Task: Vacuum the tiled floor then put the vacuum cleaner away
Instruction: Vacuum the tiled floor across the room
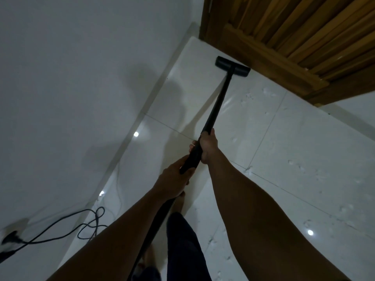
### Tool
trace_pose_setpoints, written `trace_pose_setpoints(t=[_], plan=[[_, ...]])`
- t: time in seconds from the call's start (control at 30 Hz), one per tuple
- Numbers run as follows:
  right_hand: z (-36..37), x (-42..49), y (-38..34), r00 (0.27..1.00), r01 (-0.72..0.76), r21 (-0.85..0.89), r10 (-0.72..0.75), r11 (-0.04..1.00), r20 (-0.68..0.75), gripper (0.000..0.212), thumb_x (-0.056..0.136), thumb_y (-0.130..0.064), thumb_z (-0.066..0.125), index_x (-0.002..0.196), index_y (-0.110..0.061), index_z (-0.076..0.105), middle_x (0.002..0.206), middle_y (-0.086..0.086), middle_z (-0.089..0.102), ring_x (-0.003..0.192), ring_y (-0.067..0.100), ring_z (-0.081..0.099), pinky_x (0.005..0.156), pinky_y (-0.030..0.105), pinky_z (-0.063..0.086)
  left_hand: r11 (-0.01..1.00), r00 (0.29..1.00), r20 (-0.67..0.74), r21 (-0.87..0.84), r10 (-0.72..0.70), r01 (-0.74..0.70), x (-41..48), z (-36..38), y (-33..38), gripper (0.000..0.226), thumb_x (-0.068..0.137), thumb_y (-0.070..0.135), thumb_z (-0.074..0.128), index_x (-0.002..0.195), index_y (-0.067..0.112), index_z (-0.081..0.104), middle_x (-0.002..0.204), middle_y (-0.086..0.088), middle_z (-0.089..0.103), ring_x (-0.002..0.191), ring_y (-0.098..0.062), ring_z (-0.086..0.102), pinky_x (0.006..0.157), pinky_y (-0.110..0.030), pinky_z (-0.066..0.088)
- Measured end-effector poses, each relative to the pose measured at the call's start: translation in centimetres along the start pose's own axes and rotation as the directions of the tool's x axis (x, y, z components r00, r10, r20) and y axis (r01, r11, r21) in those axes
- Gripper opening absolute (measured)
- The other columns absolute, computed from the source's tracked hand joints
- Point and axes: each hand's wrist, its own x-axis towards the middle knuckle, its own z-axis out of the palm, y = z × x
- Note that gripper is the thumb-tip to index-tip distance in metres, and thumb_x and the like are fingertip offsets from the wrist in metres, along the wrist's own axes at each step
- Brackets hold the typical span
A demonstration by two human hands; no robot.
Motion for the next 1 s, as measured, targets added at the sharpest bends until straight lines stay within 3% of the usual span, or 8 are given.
trace_pose_setpoints(t=[0.1, 0.23, 0.37, 0.53, 0.63, 0.73, 0.83, 1.0], plan=[[0.6, 0.0, 0.4, 0.997, 0.049, -0.065, -0.052, 0.997, -0.055, 0.051, 0.11, -0.022, 0.035, 0.155, -0.046, 0.027, 0.066, 0.006, 0.045, 0.045, 0.018, 0.044, 0.043, 0.026, 0.046, 0.99, 0.999, -0.046, 0.138, 0.024, -0.017, 0.2, 0.7, -0.2, 0.048, 0.105, 0.043, 0.041, 0.151, 0.043, 0.03, 0.086, 0.004, 0.069, 0.065, -0.006, 0.067, 0.068, -0.033, 0.061], [1.2, -0.6, 1.0, 0.987, 0.12, -0.129, -0.132, 0.984, -0.087, 0.049, 0.11, -0.026, 0.039, 0.156, -0.042, 0.029, 0.075, 0.009, 0.051, 0.044, 0.017, 0.048, 0.042, 0.026, 0.047, 0.972, 0.986, -0.148, 0.228, 0.081, -0.046, -1.0, 1.3, -0.5, 0.051, 0.105, 0.048, 0.035, 0.154, 0.042, 0.023, 0.078, 0.005, 0.066, 0.061, -0.012, 0.067, 0.06, -0.033, 0.061], [1.2, -2.7, 3.3, 0.984, 0.146, -0.16, -0.159, 0.976, -0.075, 0.055, 0.109, -0.03, 0.044, 0.158, -0.046, 0.024, 0.079, 0.01, 0.054, 0.046, 0.018, 0.049, 0.044, 0.027, 0.048, 0.974, 0.986, -0.137, 0.217, 0.099, -0.068, -3.8, 1.0, -1.9, 0.05, 0.106, 0.047, 0.036, 0.154, 0.043, 0.025, 0.081, 0.0, 0.069, 0.064, -0.014, 0.069, 0.065, -0.038, 0.062], [0.7, -6.3, 8.5, 0.981, 0.172, -0.14, -0.182, 0.975, -0.064, 0.058, 0.11, -0.032, 0.044, 0.159, -0.048, 0.019, 0.075, 0.009, 0.055, 0.047, 0.018, 0.049, 0.045, 0.028, 0.049, 0.972, 0.988, -0.12, 0.225, 0.097, -0.068, -8.8, 1.3, -5.3, 0.049, 0.105, 0.046, 0.037, 0.153, 0.048, 0.025, 0.085, 0.003, 0.071, 0.062, -0.009, 0.066, 0.056, -0.026, 0.052], [0.4, -9.3, 12.0, 0.976, 0.197, -0.137, -0.208, 0.971, -0.071, 0.061, 0.109, -0.03, 0.047, 0.16, -0.047, 0.018, 0.077, 0.007, 0.055, 0.048, 0.017, 0.049, 0.045, 0.028, 0.048, 0.968, 0.986, -0.127, 0.237, 0.111, -0.078, -12.4, 1.5, -8.0, 0.049, 0.105, 0.048, 0.037, 0.153, 0.046, 0.028, 0.093, 0.001, 0.072, 0.065, -0.007, 0.062, 0.059, -0.024, 0.047], [-0.5, -13.2, 16.2, 0.967, 0.237, -0.155, -0.249, 0.959, -0.058, 0.075, 0.105, -0.024, 0.056, 0.161, -0.047, 0.012, 0.087, 0.011, 0.06, 0.05, 0.018, 0.053, 0.046, 0.028, 0.05, 0.958, 0.979, -0.115, 0.251, 0.169, -0.136, -17.2, 1.9, -10.8, 0.049, 0.104, 0.048, 0.039, 0.152, 0.043, 0.031, 0.102, -0.002, 0.073, 0.067, -0.006, 0.063, 0.062, -0.026, 0.052], [-1.9, -17.4, 20.8, 0.958, 0.276, -0.149, -0.284, 0.95, -0.038, 0.089, 0.101, -0.01, 0.059, 0.161, -0.047, 0.005, 0.094, 0.014, 0.064, 0.052, 0.019, 0.054, 0.051, 0.031, 0.053, 0.945, 0.969, -0.096, 0.26, 0.228, -0.197, -22.4, 2.5, -14.0, 0.047, 0.104, 0.048, 0.04, 0.15, 0.047, 0.031, 0.11, -0.003, 0.073, 0.081, -0.015, 0.07, 0.079, -0.04, 0.061], [-5.3, -23.8, 28.7, 0.956, 0.293, -0.113, -0.294, 0.949, 0.006, 0.098, 0.097, 0.004, 0.056, 0.162, -0.044, 0.001, 0.102, 0.015, 0.059, 0.053, 0.019, 0.051, 0.05, 0.032, 0.051, 0.926, 0.962, -0.073, 0.3, 0.263, -0.231, -31.0, 4.8, -18.9, 0.045, 0.101, 0.054, 0.039, 0.145, 0.057, 0.03, 0.089, 0.0, 0.073, 0.071, -0.014, 0.069, 0.074, -0.043, 0.061]])
